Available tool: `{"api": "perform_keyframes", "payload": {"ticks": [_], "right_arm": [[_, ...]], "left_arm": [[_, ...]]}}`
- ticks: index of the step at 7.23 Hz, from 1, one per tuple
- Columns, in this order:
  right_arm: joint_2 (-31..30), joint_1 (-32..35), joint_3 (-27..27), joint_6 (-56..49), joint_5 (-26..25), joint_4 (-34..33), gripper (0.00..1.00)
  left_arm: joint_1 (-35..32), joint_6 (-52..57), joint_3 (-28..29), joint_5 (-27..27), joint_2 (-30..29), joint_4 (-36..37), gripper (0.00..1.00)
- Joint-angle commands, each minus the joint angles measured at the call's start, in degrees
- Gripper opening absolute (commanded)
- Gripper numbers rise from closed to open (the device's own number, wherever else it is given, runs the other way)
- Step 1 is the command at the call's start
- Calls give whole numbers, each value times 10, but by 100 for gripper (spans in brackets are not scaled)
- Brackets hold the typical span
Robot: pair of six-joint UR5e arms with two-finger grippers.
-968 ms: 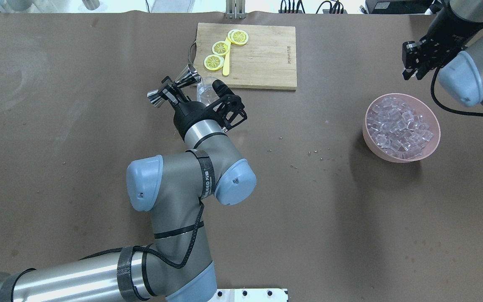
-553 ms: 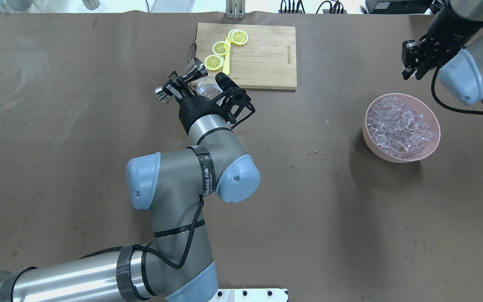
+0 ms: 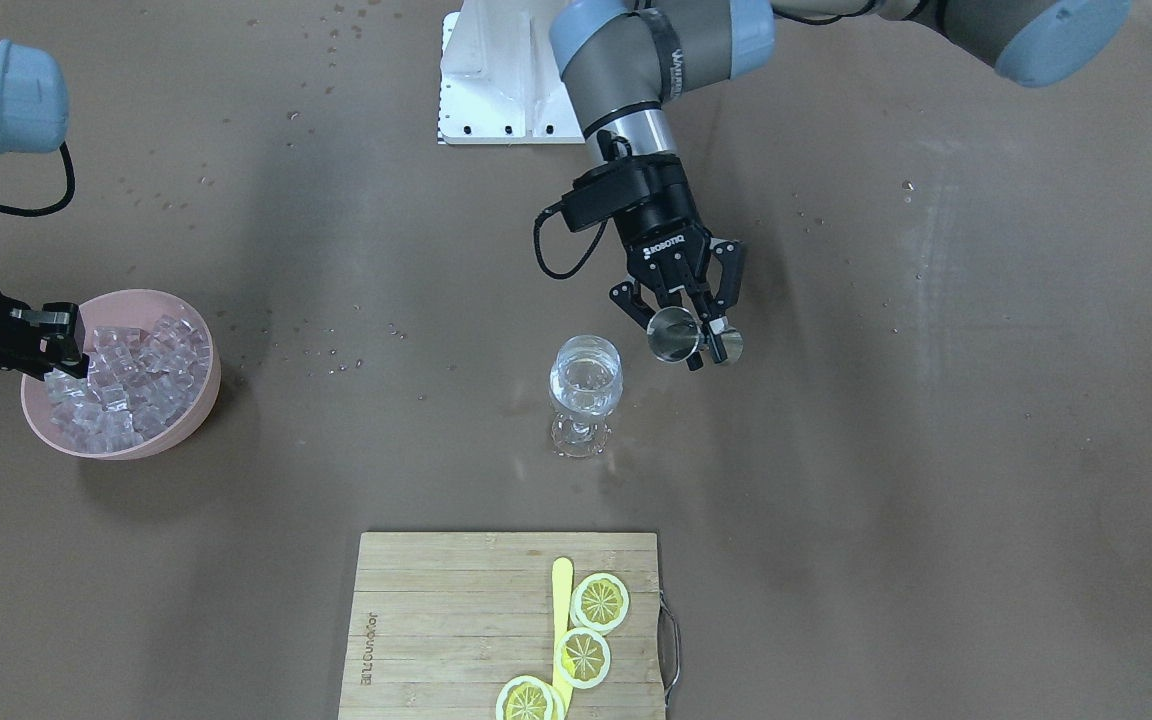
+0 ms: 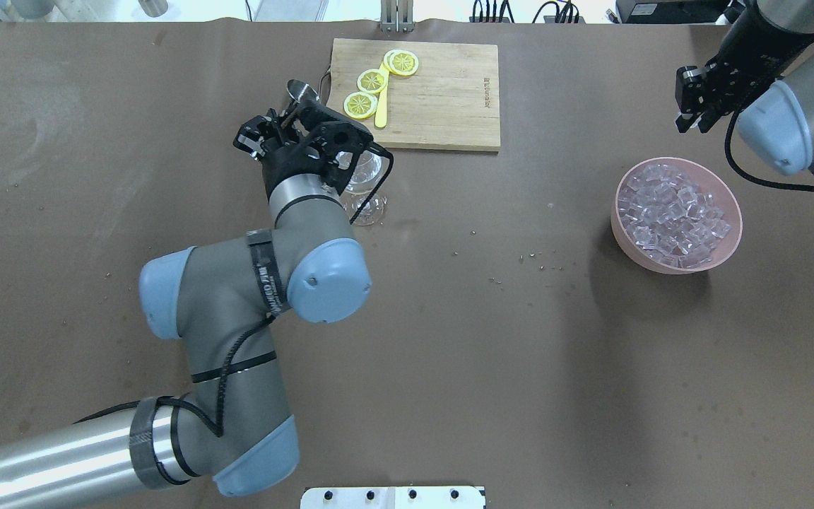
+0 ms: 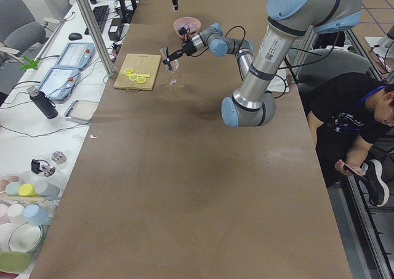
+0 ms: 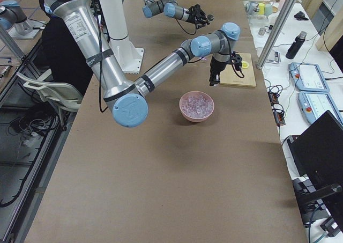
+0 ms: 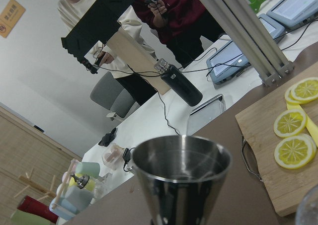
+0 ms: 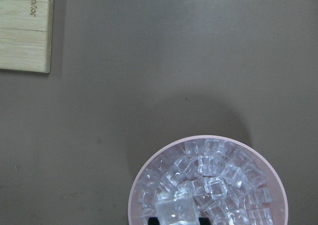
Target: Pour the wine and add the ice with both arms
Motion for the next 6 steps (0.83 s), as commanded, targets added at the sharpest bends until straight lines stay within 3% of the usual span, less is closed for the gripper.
{"api": "perform_keyframes", "payload": {"ticks": [1,4,6], "right_arm": [[20,-5,0,44,7,0,0],[90,-58,2,175,5,1,0],[141,-119,0,277,-19,8,0]], "left_arm": [[-50,-1,-33,-40,116,-201,8],[-171,-1,-15,-176,295,-511,7],[-223,-15,87,-230,345,-697,7]]}}
